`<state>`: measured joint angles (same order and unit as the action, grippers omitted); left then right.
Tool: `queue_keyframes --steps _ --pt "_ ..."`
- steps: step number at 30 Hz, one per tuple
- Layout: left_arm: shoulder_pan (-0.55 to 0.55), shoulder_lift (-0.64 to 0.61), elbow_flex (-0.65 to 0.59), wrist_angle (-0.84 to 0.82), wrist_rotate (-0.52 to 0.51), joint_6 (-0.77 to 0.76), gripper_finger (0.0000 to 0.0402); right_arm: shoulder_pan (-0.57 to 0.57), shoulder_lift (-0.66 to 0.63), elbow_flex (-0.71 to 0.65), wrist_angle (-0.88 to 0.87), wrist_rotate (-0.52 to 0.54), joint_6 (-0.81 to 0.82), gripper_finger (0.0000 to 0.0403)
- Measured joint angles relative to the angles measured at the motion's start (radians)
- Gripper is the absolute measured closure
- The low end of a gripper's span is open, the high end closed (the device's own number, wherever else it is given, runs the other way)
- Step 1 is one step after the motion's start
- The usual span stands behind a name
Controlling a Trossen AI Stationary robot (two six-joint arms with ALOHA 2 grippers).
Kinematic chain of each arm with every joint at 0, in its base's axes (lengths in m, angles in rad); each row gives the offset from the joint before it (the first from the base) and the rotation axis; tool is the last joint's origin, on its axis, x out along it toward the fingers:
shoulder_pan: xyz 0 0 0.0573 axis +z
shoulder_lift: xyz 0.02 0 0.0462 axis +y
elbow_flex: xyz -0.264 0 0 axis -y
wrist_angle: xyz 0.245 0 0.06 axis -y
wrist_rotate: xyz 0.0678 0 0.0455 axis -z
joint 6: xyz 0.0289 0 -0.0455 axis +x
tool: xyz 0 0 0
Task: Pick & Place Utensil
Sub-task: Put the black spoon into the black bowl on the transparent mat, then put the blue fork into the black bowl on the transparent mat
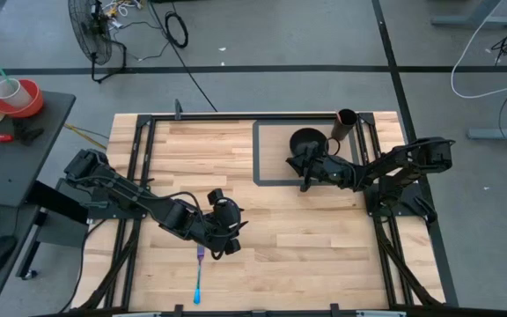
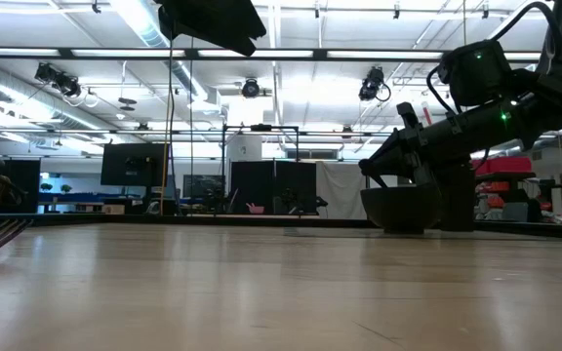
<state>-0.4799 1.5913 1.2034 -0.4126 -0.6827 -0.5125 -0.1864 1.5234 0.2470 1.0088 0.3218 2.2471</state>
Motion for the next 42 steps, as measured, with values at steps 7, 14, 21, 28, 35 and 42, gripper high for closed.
queue_keyframes --steps 7,14,21,28,35,42 --pt "0.000 0.000 0.000 0.000 0.000 0.000 0.0225 0.000 0.000 0.000 0.010 0.000 -0.003 0.0336" --pt "0.000 0.000 0.000 0.000 0.000 0.000 0.0225 0.000 0.000 0.000 0.009 0.000 -0.007 0.0297" --pt "0.000 0.000 0.000 0.000 0.000 0.000 0.0225 0.000 0.000 0.000 0.069 0.001 -0.019 0.0283" --pt "0.000 0.000 0.000 0.000 0.000 0.000 0.0225 0.000 0.000 0.000 0.092 -0.013 -0.011 0.0280" --pt "0.000 0.000 0.000 0.000 0.000 0.000 0.0225 0.001 0.000 0.000 0.126 -0.047 -0.008 0.0279" --pt "0.000 0.000 0.000 0.000 0.000 0.000 0.0225 0.031 0.000 0.000 0.242 -0.053 -0.029 0.0279"
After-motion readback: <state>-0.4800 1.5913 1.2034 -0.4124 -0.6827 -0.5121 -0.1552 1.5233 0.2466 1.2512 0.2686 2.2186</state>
